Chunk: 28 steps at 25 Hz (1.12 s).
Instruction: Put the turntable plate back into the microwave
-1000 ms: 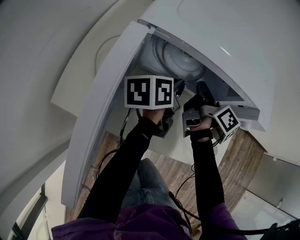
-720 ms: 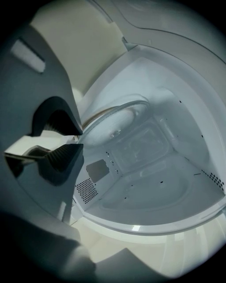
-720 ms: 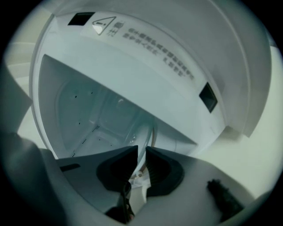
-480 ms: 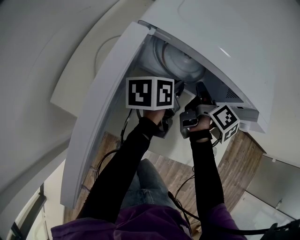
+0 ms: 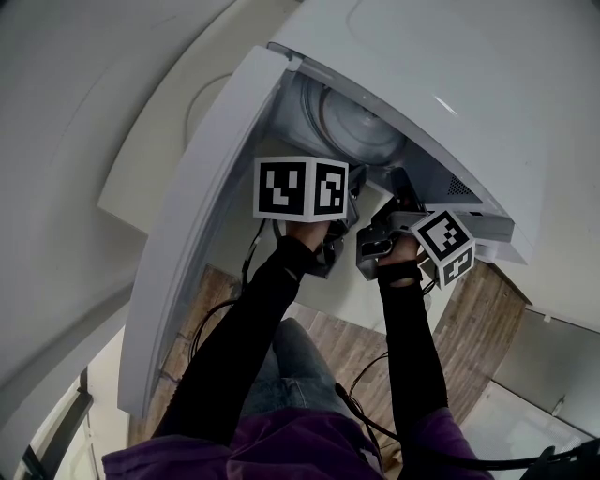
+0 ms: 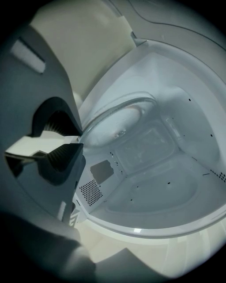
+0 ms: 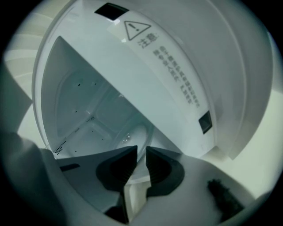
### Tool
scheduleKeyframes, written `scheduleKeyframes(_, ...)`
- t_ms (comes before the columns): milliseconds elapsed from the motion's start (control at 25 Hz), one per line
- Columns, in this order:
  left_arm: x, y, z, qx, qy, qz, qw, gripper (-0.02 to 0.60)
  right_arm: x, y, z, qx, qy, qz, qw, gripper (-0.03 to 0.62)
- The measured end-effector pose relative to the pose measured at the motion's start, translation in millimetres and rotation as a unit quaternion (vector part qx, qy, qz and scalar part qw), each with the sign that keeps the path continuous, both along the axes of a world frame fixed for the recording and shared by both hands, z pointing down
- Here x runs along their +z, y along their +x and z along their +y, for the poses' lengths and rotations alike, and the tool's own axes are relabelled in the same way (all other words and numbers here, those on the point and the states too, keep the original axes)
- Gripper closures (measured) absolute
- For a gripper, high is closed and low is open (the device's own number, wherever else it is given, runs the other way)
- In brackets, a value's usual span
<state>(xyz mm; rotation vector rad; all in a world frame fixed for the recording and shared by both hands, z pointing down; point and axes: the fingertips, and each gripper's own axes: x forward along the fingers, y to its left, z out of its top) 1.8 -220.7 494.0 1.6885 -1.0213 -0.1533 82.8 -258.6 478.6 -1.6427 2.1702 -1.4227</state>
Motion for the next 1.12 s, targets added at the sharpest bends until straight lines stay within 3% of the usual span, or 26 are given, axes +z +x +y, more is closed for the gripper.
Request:
scheduleKeyframes(240,1,1,2,0.000,0.001,-0.008,1.0000,0.531,-1,2,1,-0.003,0.006,0.006,1.000,0.530)
scheduleKeyframes(320,-3,1,3,-0.004,0.016,-0.016,0.9997,0.575,-3,1,1,-0.008,0.012,0.012,1.000,0.530)
scheduleKeyframes(440,-14,-1,4,-0.018,0.053,-0.025,0.9981,0.575,-5,-1,4,-0.014,0.017,0.016,1.000,0.530)
scheduleKeyframes(600,-13,-6,12,-0.033,0.051,-0.035,0.9975,0.575,-12,-4,11,-0.020,0.024,0.016,0.999,0.530)
scheduleKeyframes(720,-20,-15,22,-0.058,0.071,-0.056,0.9942,0.577,-23,-8,20,-0.030,0.038,0.014,0.999,0.531)
scheduleKeyframes(880,-48,-23,38,-0.092,0.136,-0.097,0.9816,0.577,-44,-12,41,-0.055,0.067,0.039,0.995,0.565)
scheduleKeyframes(1120,-104,-32,60,-0.115,0.233,-0.190,0.9469,0.577,-93,-23,74,-0.117,0.151,0.098,0.977,0.585)
